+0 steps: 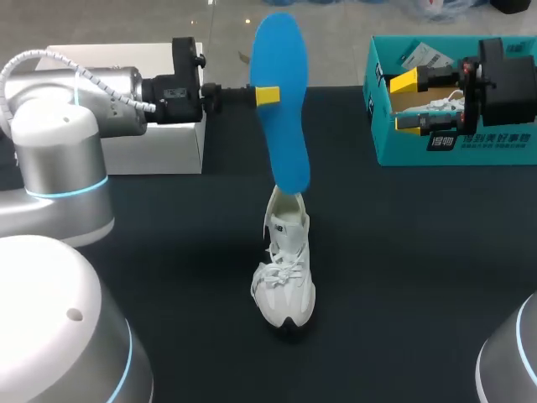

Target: Take the shoe out of the shoebox, open the shoe tongue, remove and reinsert the insole, then place the shoe into the shoebox

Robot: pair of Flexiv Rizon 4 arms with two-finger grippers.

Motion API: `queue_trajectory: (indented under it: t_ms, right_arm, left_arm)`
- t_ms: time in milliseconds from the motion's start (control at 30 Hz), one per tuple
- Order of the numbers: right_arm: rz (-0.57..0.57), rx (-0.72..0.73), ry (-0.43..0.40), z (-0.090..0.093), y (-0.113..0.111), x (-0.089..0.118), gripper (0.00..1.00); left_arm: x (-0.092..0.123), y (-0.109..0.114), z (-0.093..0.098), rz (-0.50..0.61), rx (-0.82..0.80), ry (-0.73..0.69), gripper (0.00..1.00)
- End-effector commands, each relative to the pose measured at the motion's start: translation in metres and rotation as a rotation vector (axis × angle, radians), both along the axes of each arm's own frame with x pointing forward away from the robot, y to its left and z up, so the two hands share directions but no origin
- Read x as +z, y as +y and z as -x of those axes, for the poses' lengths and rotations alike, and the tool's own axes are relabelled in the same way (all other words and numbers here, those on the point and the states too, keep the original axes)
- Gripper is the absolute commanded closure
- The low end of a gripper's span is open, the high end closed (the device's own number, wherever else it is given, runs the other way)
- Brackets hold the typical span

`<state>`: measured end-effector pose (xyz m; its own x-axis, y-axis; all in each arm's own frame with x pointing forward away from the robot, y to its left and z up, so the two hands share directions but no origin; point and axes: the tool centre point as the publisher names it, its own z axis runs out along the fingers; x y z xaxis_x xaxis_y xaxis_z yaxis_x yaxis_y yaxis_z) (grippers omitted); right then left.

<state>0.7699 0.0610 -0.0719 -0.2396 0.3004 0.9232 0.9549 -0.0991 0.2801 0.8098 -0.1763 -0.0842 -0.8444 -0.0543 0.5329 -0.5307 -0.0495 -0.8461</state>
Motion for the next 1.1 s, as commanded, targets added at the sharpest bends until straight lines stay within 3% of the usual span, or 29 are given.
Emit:
queue_trajectory:
  t_ms: [33, 300, 367, 633, 767, 967, 1100]
  right_arm:
    - [0.001, -0.001, 0.001, -0.001, 0.002, 0.0, 0.0]
    - [0.001, -0.001, 0.001, -0.001, 0.002, 0.0, 0.0]
    - [0.001, -0.001, 0.001, -0.001, 0.002, 0.0, 0.0]
    - [0.001, -0.001, 0.001, -0.001, 0.002, 0.0, 0.0]
    - [0.19, 0.016, -0.08, 0.004, 0.007, 0.026, 0.0]
    - [0.502, -0.024, -0.068, 0.005, 0.015, 0.034, 0.0]
    - [0.59, -0.024, -0.038, 0.01, 0.019, 0.033, 0.0]
  left_arm:
    - [0.0, 0.0, -0.004, 0.157, -0.086, 0.826, 1.0]
    - [-0.002, -0.002, -0.004, 0.151, -0.107, 0.826, 1.0]
    - [-0.005, -0.006, -0.004, 0.173, -0.116, 0.929, 1.0]
    - [-0.016, -0.02, -0.009, 0.167, -0.174, 0.954, 1.0]
    - [-0.025, -0.025, -0.011, 0.162, -0.199, 0.929, 1.0]
    - [-0.038, -0.037, -0.013, 0.137, -0.224, 0.948, 1.0]
    - [-0.04, -0.044, -0.016, 0.108, -0.228, 0.928, 1.0]
